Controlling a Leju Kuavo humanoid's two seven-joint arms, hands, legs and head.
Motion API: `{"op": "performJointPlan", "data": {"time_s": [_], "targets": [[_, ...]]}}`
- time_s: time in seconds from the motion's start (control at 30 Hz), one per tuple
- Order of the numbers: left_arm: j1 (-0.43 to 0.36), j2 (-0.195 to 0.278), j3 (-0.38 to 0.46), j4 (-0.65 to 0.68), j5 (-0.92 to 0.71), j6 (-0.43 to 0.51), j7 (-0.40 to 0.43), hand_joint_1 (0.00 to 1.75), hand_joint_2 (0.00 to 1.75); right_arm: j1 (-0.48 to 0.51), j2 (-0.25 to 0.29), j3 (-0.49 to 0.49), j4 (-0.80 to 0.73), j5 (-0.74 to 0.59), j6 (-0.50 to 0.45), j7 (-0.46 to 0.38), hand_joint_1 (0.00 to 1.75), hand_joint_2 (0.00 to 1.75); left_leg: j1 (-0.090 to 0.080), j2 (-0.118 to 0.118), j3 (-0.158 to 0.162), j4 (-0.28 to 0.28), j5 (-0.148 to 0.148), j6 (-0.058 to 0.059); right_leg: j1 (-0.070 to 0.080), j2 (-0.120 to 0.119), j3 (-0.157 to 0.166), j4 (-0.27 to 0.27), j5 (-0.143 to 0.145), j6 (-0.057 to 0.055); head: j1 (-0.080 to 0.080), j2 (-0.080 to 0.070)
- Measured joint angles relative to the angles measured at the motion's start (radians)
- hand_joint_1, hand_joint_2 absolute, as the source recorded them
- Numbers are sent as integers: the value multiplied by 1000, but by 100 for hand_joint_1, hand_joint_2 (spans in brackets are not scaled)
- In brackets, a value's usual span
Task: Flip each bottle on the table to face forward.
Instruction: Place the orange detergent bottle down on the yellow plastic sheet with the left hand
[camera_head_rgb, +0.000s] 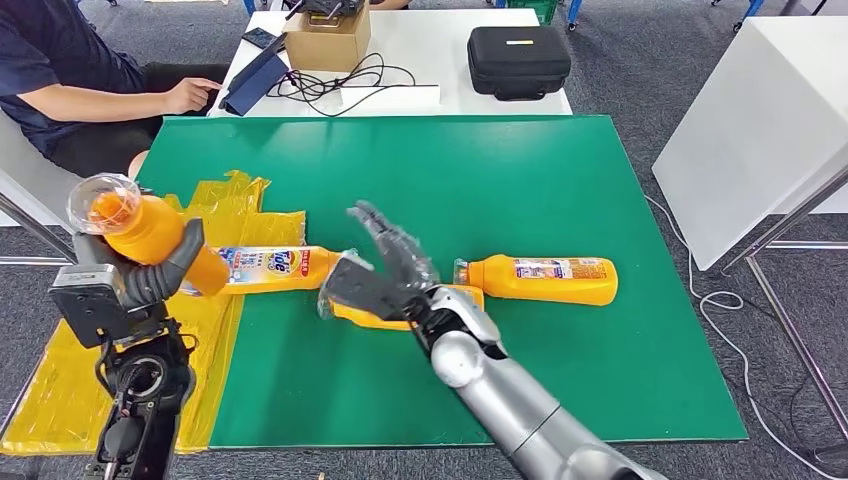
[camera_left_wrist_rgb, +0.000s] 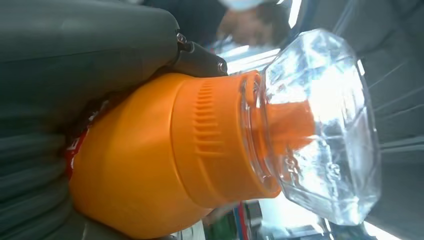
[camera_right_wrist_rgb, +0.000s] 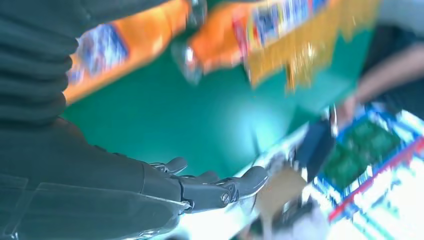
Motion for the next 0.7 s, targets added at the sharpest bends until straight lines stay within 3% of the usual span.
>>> {"op": "performJointPlan", "data": {"time_s": [0.2, 0.4, 0.7], "targets": [[-15, 43, 40, 41, -335, 192, -49, 175, 175, 23, -63, -103, -81, -44, 23, -38, 0, 0, 0, 0, 0, 0, 0, 0, 0, 0, 0, 0, 0, 0, 0, 0], [-47, 24, 126, 154, -725, 204, -126, 175, 175, 30, -85, -120, -93, -71, 39, -70, 0, 0, 0, 1, 0, 0, 0, 0, 0, 1, -1, 0, 0, 0, 0, 0], [-53, -21, 173, 349, -945, 204, -157, 175, 175, 29, -107, -123, -130, -103, 52, -77, 0, 0, 0, 1, 0, 0, 0, 0, 0, 1, -1, 0, 0, 0, 0, 0]]}}
